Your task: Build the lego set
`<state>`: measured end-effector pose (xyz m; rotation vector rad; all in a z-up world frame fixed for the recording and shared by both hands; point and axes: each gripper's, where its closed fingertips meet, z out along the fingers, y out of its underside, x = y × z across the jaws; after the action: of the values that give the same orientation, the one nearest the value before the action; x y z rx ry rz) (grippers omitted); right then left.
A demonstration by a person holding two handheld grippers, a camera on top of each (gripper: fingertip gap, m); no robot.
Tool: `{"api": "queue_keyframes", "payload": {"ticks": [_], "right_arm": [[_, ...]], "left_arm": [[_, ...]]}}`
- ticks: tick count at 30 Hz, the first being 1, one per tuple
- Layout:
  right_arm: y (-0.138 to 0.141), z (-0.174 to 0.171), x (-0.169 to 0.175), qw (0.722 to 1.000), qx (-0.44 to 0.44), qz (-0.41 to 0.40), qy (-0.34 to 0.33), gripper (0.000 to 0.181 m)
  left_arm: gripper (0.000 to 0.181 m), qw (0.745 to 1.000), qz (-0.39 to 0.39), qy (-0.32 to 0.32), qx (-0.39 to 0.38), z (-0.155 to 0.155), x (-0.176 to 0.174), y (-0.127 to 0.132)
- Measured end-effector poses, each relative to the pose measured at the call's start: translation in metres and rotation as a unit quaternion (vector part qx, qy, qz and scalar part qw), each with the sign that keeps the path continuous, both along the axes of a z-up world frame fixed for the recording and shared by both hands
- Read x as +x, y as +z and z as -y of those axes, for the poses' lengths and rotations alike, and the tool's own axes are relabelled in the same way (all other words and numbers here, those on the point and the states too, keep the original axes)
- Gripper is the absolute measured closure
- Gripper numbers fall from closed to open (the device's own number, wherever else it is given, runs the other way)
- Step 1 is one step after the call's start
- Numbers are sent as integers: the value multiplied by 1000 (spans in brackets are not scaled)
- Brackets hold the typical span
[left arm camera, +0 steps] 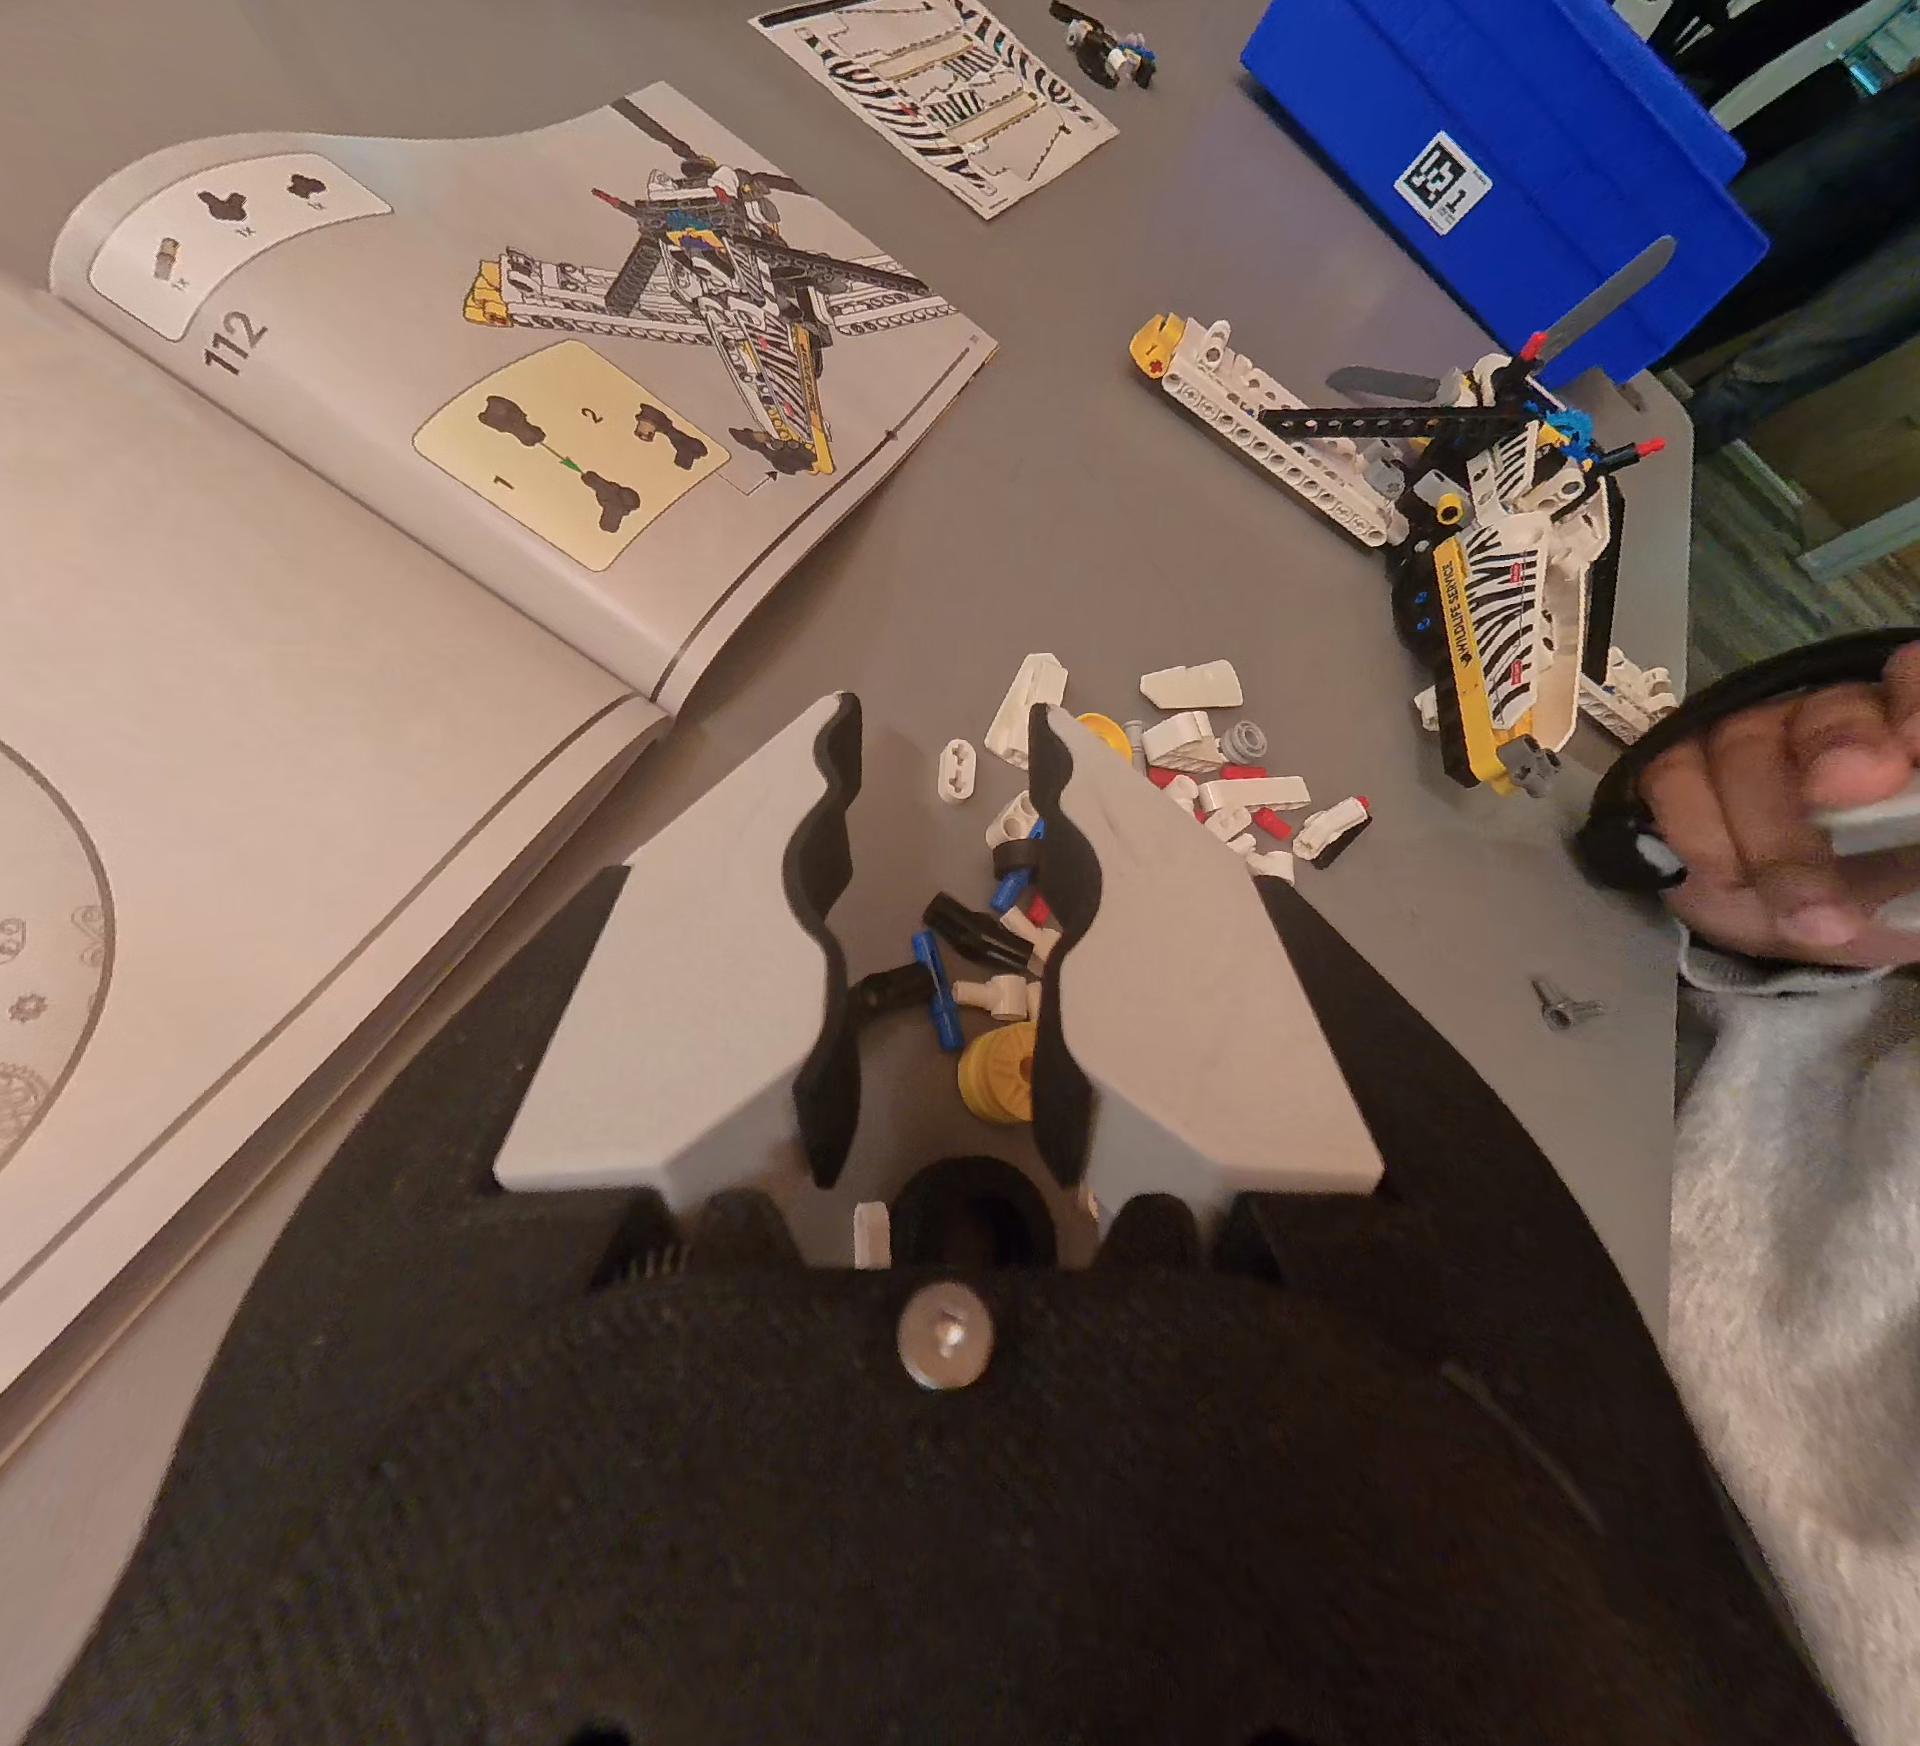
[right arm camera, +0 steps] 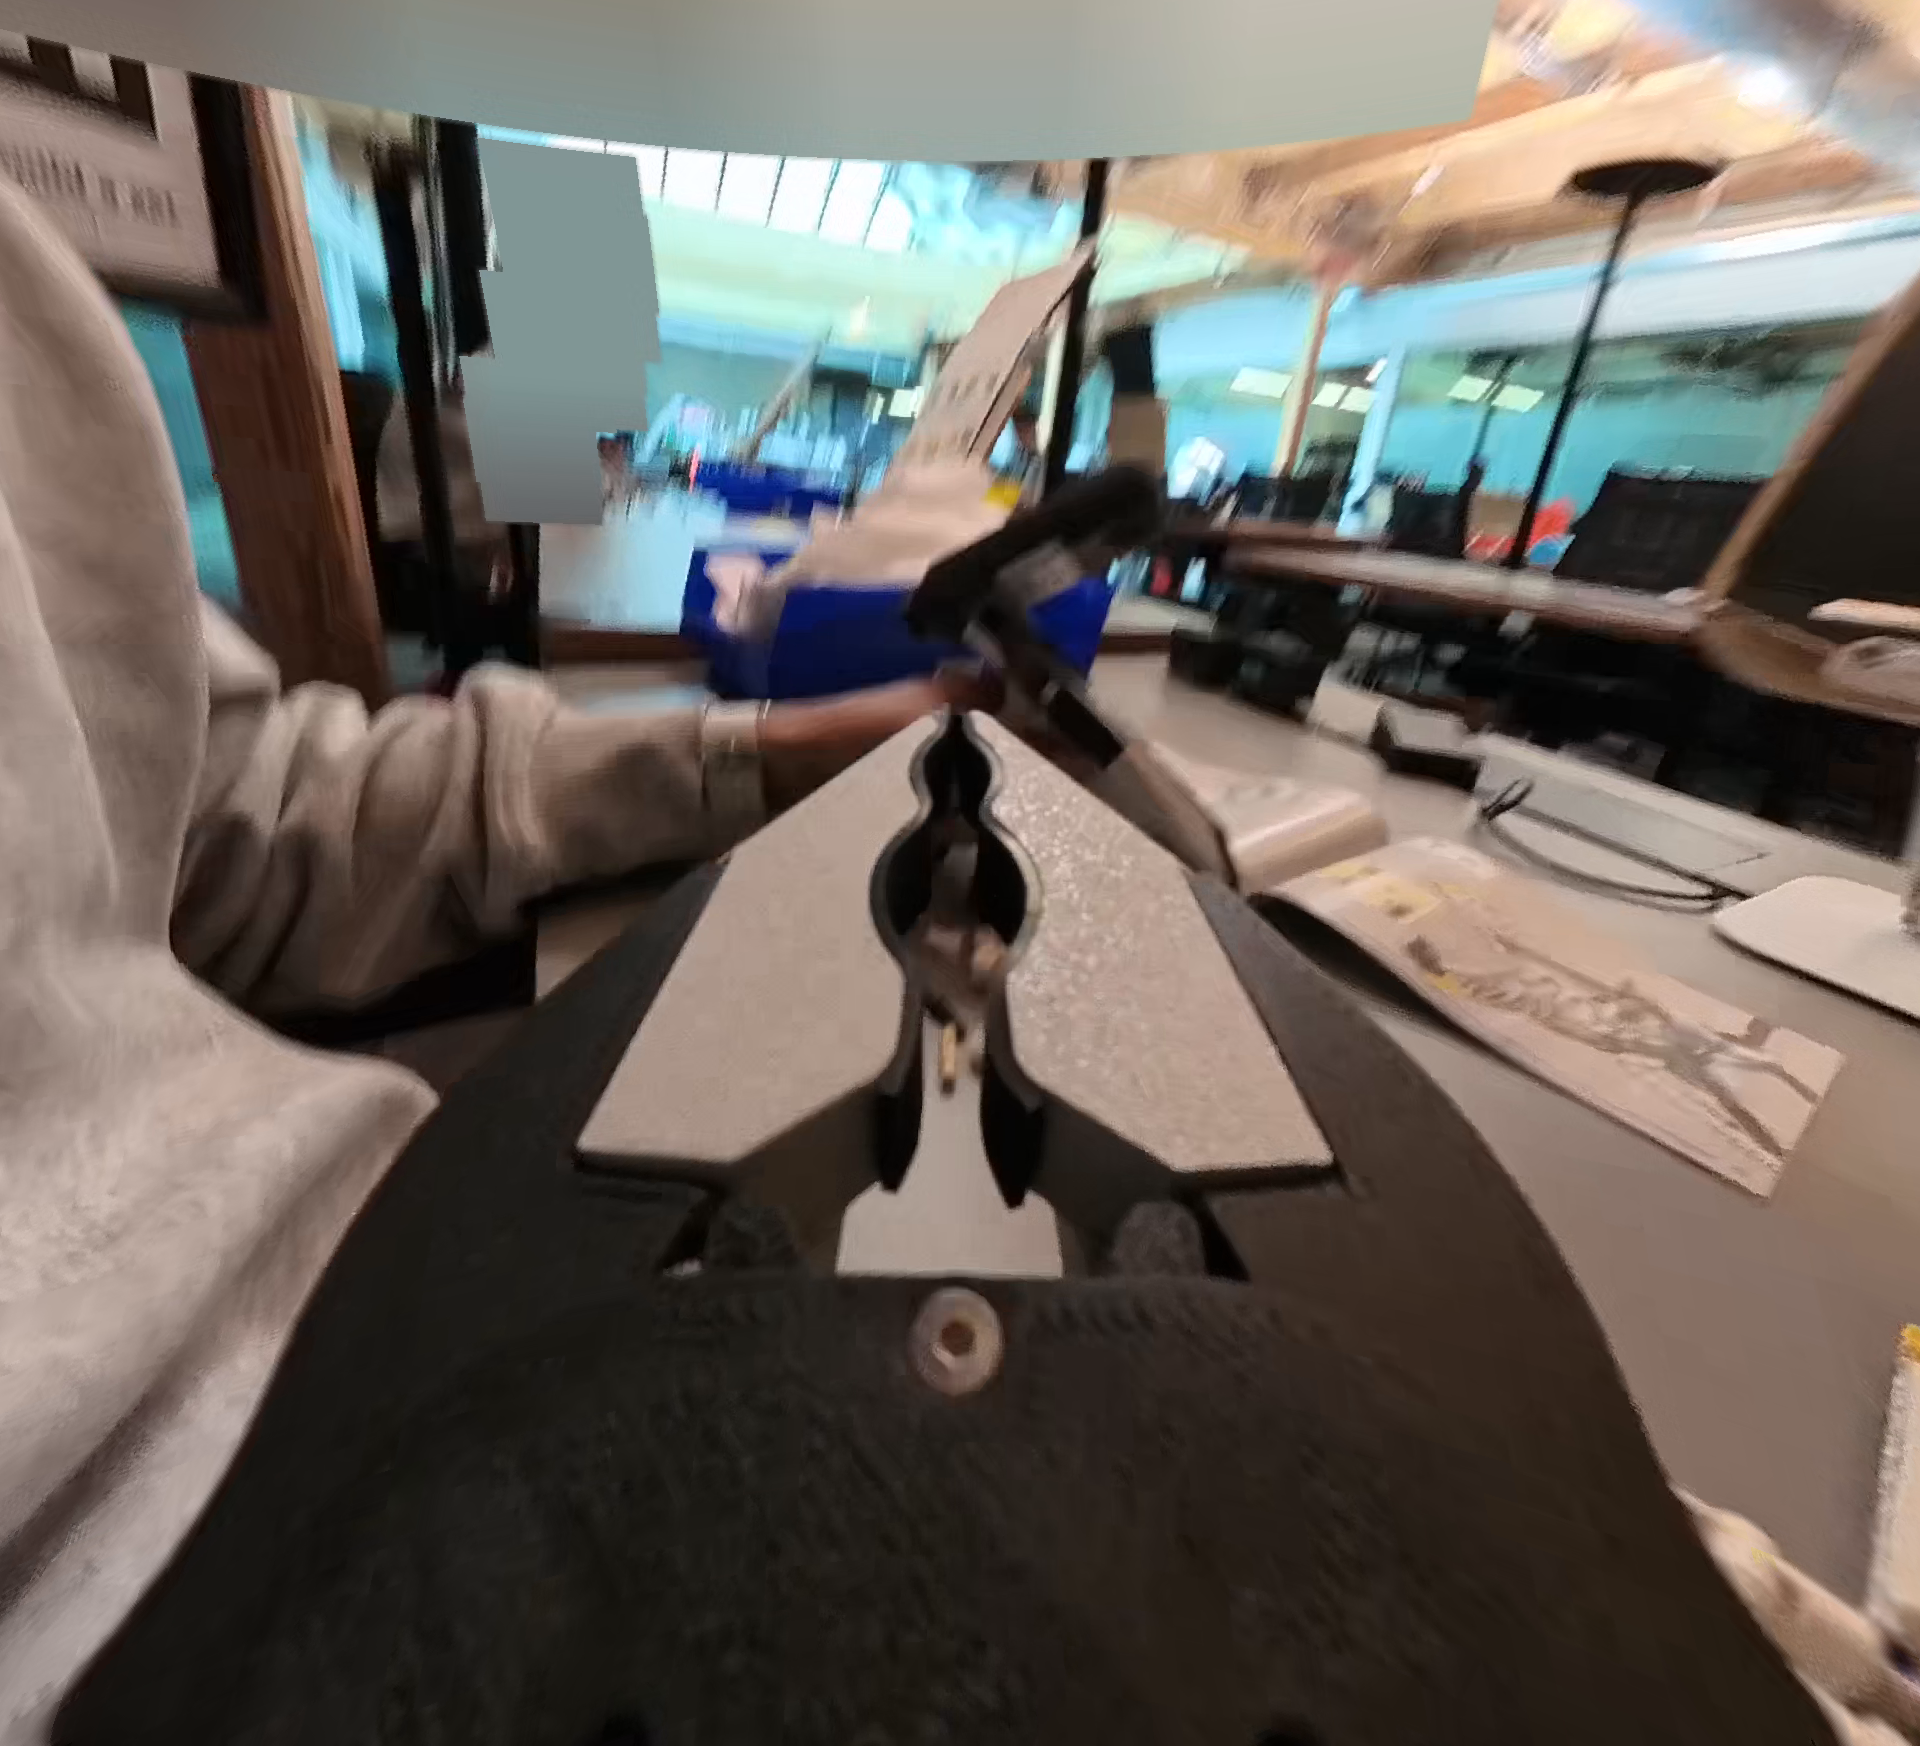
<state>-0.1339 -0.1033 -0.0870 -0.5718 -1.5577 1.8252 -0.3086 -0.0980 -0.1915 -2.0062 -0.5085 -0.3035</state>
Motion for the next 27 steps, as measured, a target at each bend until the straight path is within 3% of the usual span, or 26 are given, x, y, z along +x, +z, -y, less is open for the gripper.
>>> {"api": "queue_keyframes", "payload": {"ticks": [3,7,27], "right_arm": [[24,-42,1,992,-116,-31,-41,181],[15,-56,-12,979,-196,52,-8,181],[9,-42,-13,983,-172,65,14,181]], "left_arm": [[152,1000,0,1,4,0,0,2],[152,1000,0,-2,1,-1,1,0],[152,1000,-1,-6,-3,-1,3,-1]]}}
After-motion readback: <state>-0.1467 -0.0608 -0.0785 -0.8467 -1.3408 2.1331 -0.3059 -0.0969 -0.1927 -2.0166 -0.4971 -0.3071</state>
